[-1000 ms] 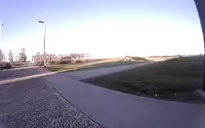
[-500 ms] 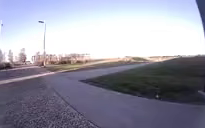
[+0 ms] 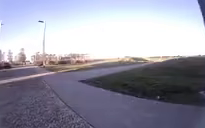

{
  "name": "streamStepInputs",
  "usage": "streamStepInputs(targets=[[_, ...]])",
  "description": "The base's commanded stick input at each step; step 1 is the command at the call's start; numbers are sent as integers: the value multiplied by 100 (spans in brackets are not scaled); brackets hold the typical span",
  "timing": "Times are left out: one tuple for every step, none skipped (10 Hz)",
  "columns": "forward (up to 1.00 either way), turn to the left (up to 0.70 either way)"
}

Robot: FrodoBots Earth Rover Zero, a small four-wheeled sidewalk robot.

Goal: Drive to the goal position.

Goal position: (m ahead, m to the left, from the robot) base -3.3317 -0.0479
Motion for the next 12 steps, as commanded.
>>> streamStepInputs(targets=[[8, -31], [6, -56], [4, -70], [2, -70], [-3, -68], [-15, -59], [-70, -35], [-70, -35], [-70, -35], [-70, -35], [-70, -35], [-70, -35]])
